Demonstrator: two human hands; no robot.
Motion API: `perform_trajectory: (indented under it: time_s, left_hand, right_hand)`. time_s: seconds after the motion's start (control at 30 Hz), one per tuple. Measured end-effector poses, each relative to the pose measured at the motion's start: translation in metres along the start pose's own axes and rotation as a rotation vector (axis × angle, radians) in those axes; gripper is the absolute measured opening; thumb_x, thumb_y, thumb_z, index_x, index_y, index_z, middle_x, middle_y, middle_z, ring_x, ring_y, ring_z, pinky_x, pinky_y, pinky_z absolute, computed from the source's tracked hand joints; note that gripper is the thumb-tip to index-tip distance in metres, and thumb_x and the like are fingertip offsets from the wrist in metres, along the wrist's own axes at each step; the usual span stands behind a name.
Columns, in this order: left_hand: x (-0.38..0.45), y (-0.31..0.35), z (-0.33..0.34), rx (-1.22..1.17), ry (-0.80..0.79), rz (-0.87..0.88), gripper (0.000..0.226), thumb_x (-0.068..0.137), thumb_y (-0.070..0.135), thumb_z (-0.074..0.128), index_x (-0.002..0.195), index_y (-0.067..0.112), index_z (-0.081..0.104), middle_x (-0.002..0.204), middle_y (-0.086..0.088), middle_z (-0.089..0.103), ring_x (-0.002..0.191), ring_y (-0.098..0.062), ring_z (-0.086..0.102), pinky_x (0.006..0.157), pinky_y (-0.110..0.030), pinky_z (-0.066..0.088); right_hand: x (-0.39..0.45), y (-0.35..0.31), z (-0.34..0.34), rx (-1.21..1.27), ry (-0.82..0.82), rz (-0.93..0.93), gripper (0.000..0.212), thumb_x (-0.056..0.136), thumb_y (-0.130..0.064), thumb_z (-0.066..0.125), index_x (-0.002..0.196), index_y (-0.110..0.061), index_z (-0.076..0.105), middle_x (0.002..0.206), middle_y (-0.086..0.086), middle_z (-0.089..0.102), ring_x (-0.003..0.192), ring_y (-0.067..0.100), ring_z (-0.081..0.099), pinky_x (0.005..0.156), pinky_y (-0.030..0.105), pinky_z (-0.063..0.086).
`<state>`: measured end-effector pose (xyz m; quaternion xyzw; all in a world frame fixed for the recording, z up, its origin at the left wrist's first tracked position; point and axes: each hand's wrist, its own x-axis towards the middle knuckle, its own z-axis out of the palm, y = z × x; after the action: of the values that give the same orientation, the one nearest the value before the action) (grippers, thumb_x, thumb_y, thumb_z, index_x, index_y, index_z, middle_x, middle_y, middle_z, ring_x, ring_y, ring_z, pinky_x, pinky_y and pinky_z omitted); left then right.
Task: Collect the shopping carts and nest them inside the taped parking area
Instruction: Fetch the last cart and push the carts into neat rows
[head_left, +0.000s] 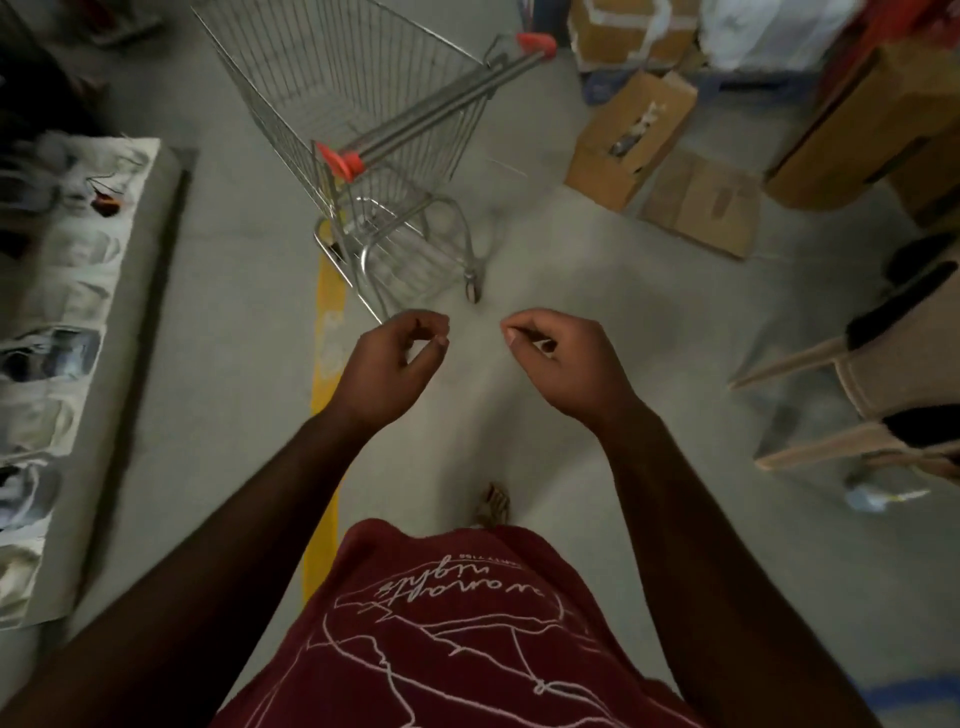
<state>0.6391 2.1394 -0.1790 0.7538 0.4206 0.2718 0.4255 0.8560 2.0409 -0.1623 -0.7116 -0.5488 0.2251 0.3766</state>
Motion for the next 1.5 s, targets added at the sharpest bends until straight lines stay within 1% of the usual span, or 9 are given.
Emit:
perform_trajectory:
  time_s: [0.2,0.33,0.47,0.6,0.73,0.83,1.0,1.33,1.5]
  left_hand:
    - [0.134,0.030,0.003,0.143,0.073,0.144,0.036,0.089,0.028,0.065,0.122,0.013,0.065,0.130,-0.001,0.064,0.124,-0.014,0.058,0.107,-0.035,0.044]
    - [0.223,0.017,-0.005,0.367,0.087,0.191,0.061,0.083,0.032,0.071,0.136,0.005,0.055,0.146,-0.016,0.049,0.142,-0.031,0.037,0.118,-0.039,0.029]
    - [0.311,-0.018,-0.019,0.697,0.008,-0.010,0.098,0.080,0.044,0.079,0.155,0.004,0.029,0.165,-0.020,0.021,0.154,-0.040,0.009,0.123,-0.053,0.013]
    - [0.375,-0.063,-0.039,0.794,-0.163,-0.276,0.120,0.080,0.065,0.072,0.160,0.003,0.006,0.168,-0.020,0.005,0.156,-0.038,0.000,0.125,-0.054,0.005]
    - [0.420,-0.086,-0.041,0.753,-0.317,-0.368,0.120,0.081,0.072,0.064,0.161,0.005,0.005,0.169,-0.016,0.006,0.156,-0.033,0.006,0.125,-0.053,0.006]
    - [0.434,-0.085,-0.038,0.638,-0.338,-0.284,0.118,0.079,0.058,0.074,0.160,0.001,0.010,0.167,-0.020,0.013,0.154,-0.034,0.015,0.125,-0.045,0.011]
    - [0.445,-0.091,-0.048,0.451,-0.397,-0.301,0.131,0.057,0.059,0.071,0.162,0.011,0.007,0.169,-0.013,0.009,0.155,-0.029,0.011,0.125,-0.046,0.018]
    - [0.475,-0.110,-0.070,0.463,-0.534,-0.212,0.138,0.046,0.067,0.060,0.161,0.018,0.003,0.170,-0.006,0.006,0.155,-0.027,0.012,0.121,-0.054,0.019]
    - [0.480,-0.116,-0.082,0.489,-0.671,-0.194,0.149,0.045,0.085,0.055,0.162,0.017,-0.008,0.170,-0.001,-0.010,0.156,-0.018,-0.005,0.126,-0.045,0.005]
  right_hand:
    - [0.135,0.004,-0.051,-0.070,-0.007,-0.076,0.020,0.099,-0.030,0.066,0.110,-0.021,0.079,0.100,-0.014,0.078,0.089,-0.015,0.065,0.081,0.010,0.048]
    - [0.216,0.003,-0.048,-0.097,-0.031,-0.106,0.026,0.100,-0.033,0.064,0.120,-0.022,0.076,0.110,-0.011,0.078,0.105,-0.006,0.067,0.093,0.021,0.054]
    - [0.285,0.010,-0.030,-0.333,-0.361,-0.121,0.060,0.098,-0.030,0.066,0.155,-0.020,0.048,0.164,0.001,0.043,0.156,0.017,0.030,0.121,0.028,0.026]
    - [0.356,0.009,-0.017,-0.428,-0.476,-0.094,0.071,0.101,-0.029,0.064,0.163,-0.015,0.032,0.173,0.003,0.024,0.161,0.021,0.012,0.122,0.022,0.010]
    - [0.445,0.009,0.001,-0.474,-0.461,-0.117,0.059,0.105,-0.027,0.057,0.159,-0.011,0.040,0.169,0.008,0.033,0.159,0.026,0.021,0.123,0.028,0.017]
    - [0.513,0.012,0.027,-0.564,-0.511,-0.142,0.055,0.107,-0.032,0.053,0.157,-0.010,0.044,0.166,0.010,0.039,0.156,0.029,0.028,0.122,0.038,0.023]
    - [0.589,0.030,0.056,-0.729,-0.705,0.034,0.063,0.101,-0.027,0.049,0.162,-0.020,0.034,0.173,0.003,0.025,0.159,0.025,0.021,0.125,0.041,0.021]
    - [0.599,0.046,0.066,-0.840,-0.679,0.081,0.060,0.092,-0.032,0.053,0.151,-0.024,0.046,0.160,0.000,0.045,0.149,0.027,0.035,0.114,0.050,0.034]
    - [0.582,0.048,0.067,-0.788,-0.642,0.125,0.063,0.092,-0.037,0.053,0.152,-0.023,0.045,0.159,0.000,0.044,0.149,0.026,0.034,0.112,0.051,0.035]
